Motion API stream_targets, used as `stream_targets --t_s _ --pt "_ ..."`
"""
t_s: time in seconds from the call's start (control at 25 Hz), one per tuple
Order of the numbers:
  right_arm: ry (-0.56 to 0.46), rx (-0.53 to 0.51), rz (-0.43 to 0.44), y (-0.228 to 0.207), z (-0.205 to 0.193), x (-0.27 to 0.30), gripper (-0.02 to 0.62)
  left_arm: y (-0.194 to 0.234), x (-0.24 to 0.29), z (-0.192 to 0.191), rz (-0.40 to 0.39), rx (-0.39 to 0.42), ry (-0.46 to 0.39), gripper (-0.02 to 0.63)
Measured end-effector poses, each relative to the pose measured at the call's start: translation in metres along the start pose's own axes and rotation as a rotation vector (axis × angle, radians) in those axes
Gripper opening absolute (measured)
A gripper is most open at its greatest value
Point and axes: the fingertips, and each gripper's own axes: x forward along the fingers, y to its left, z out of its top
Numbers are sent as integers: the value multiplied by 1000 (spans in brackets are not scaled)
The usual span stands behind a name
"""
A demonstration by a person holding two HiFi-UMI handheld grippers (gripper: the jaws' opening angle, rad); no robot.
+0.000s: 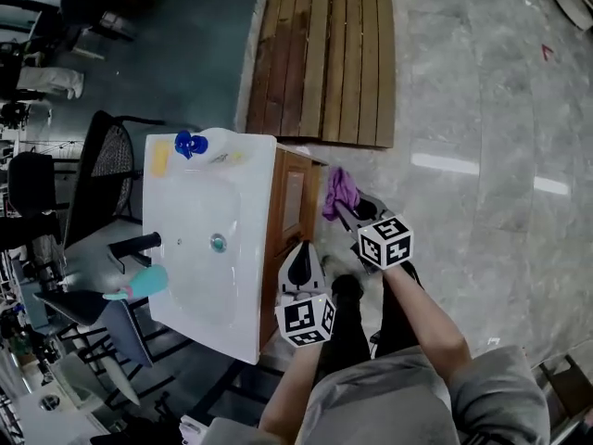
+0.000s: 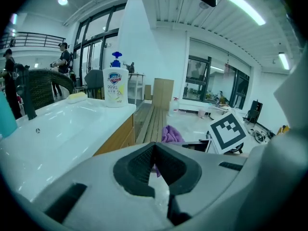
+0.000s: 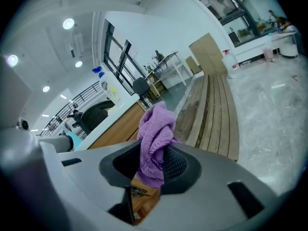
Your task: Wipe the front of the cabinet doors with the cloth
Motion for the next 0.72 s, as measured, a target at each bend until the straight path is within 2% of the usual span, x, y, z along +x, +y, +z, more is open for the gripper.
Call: stream_targets --t_s 0.32,0.72 --pt "-88 -90 27 52 64 -58 103 12 -30 57 20 -14 -83 9" --pt "-264 -291 115 149 157 -107 103 11 -81 157 -27 7 -266 9"
